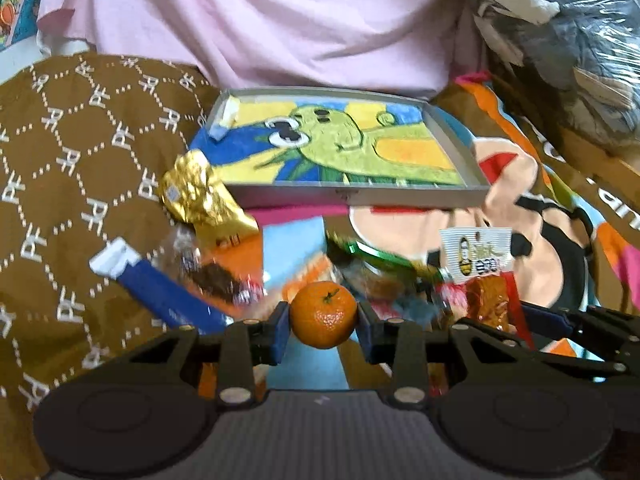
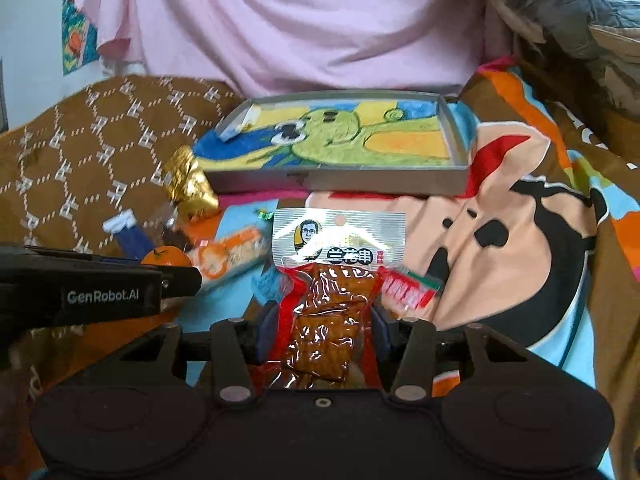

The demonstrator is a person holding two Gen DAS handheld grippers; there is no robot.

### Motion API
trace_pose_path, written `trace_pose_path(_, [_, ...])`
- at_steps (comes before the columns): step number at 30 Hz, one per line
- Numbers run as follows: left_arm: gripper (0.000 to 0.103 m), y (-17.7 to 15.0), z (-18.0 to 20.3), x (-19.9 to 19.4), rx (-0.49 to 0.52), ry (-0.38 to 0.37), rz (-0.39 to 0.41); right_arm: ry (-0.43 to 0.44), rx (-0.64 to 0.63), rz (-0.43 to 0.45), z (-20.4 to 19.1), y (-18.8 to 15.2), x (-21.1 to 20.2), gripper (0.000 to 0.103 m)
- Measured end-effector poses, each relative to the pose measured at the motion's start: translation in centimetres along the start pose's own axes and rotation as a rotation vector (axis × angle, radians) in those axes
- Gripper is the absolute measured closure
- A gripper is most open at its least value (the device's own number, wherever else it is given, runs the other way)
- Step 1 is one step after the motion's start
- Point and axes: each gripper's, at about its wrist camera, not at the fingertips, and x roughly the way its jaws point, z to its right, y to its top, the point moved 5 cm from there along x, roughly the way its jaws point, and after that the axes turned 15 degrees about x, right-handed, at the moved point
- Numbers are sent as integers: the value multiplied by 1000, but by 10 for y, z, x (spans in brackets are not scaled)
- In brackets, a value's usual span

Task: Organize snacks
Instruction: 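Carry the tangerine and red strip pack into the tray and open both tools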

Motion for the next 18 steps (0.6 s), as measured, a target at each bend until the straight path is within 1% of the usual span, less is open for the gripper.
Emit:
trace_pose_path(4, [64,20,-7,7,-17,18,18,29,20,12,2,21,6,54])
trace_pose_path(8, [64,46,-17,17,-36,38,48,48,20,64,4,49,13,54])
trace_pose_path(13, [64,87,-35,36,-62,76,97,81,-2,159,2,96,27,54])
trace_pose_path(18, [64,126,-59,59,-114,110,154,111,15,286,4,157,47,54])
